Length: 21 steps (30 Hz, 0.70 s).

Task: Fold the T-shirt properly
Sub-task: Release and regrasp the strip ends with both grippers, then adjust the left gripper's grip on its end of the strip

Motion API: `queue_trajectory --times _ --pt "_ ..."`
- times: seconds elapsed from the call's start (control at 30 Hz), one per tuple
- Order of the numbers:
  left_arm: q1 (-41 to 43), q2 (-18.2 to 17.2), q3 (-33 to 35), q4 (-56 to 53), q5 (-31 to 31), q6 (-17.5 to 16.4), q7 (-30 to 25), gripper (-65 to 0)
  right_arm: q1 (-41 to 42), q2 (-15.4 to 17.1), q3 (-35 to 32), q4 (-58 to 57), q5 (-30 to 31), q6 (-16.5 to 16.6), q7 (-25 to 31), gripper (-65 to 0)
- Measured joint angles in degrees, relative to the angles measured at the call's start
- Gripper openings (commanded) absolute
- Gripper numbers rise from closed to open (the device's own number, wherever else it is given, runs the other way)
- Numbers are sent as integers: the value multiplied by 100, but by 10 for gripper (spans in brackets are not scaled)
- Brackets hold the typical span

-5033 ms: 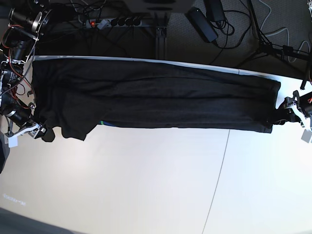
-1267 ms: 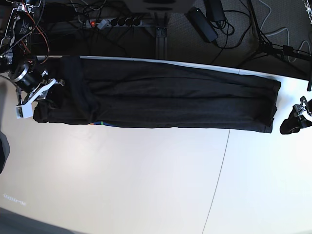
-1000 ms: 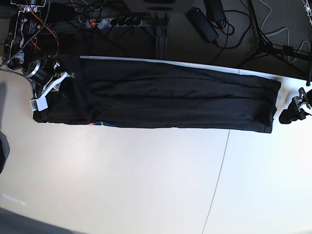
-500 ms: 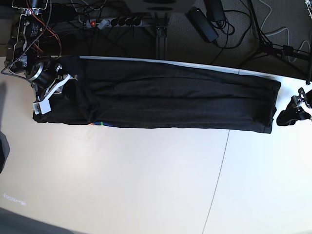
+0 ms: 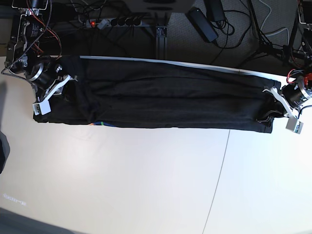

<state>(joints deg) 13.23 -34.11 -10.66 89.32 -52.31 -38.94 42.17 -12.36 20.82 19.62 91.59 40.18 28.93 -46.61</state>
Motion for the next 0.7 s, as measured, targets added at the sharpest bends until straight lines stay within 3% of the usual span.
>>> queue_trajectory --times 0.13,0.4,0.7 --pt "-160 63 275 -560 326 -9 -125 -650 0 0 0 0 2 0 11 -650" --pt "-310 44 256 -1585 791 -4 -1198 -650 0 0 0 0 -15 0 -72 -650" --pt "-439 44 17 -1585 763 -7 -1226 -650 0 -2 0 0 -149 0 -76 -650"
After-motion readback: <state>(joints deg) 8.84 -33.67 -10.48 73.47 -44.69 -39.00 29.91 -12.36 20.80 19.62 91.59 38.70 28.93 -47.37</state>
